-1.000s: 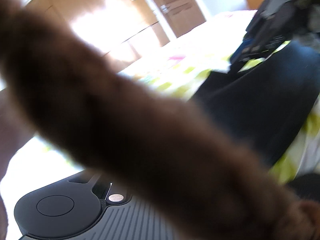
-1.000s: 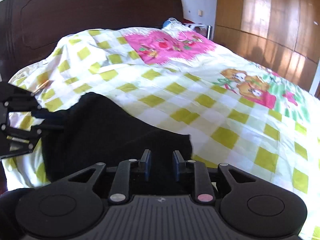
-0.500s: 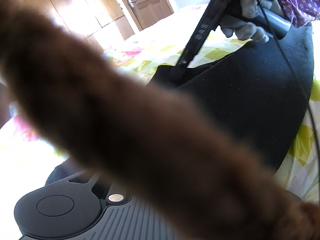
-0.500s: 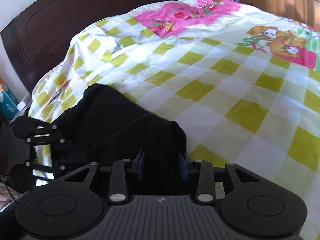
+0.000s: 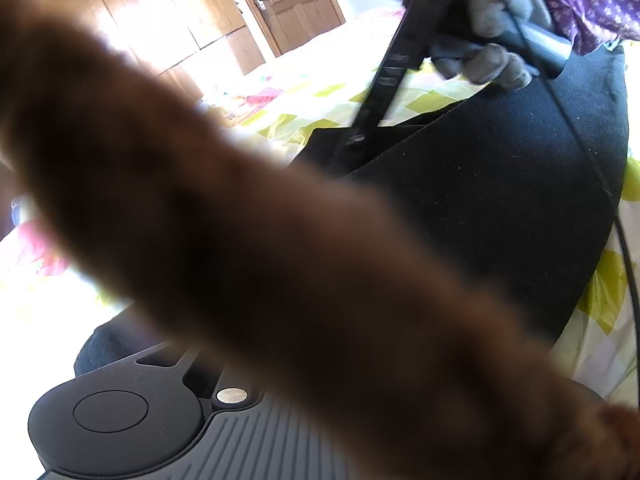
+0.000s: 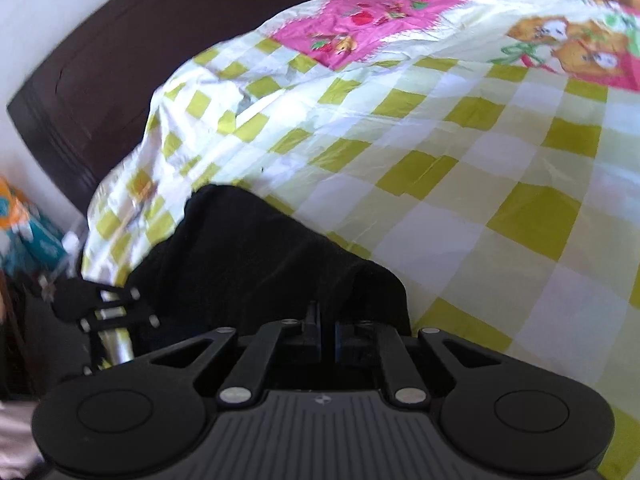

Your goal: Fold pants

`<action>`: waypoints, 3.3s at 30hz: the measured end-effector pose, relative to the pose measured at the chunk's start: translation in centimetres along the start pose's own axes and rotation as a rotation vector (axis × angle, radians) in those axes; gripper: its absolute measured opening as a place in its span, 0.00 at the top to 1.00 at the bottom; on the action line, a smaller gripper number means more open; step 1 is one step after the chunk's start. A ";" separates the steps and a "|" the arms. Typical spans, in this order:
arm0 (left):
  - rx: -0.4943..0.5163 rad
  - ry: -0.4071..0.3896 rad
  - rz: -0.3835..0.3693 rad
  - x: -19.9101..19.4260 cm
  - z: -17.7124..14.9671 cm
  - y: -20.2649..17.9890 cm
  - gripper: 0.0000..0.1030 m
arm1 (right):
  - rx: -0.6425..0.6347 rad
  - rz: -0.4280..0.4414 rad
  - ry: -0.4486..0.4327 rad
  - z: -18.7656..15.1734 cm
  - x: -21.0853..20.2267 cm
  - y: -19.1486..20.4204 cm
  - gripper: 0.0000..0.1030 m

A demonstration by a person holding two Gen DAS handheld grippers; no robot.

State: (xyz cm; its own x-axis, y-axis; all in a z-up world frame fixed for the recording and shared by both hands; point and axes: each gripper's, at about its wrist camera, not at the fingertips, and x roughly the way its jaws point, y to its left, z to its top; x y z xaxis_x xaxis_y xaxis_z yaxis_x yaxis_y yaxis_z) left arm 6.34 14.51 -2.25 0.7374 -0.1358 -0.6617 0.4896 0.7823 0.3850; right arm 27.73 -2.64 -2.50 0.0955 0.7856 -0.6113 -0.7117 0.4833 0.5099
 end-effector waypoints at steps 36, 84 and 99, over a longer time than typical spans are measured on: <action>0.281 -0.088 -0.134 3.5 11.4 -14.3 0.79 | 0.412 -0.770 -0.257 -22.9 -27.4 -4.6 0.72; 0.323 -0.031 -0.145 5.3 14.9 -20.4 0.84 | 1.150 -0.642 -0.772 -36.7 -37.9 -8.7 0.61; 0.212 -0.133 -0.190 5.2 13.8 -19.2 0.81 | 1.109 -0.680 -0.806 -35.5 -35.6 -8.0 0.55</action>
State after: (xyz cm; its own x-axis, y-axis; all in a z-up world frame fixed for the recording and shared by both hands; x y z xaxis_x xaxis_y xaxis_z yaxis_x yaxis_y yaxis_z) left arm 7.21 -9.58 -4.22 0.6710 -0.3570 -0.6499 0.7004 0.5928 0.3975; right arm 5.32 -48.23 -6.32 0.7797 0.1199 -0.6146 0.4497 0.5757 0.6829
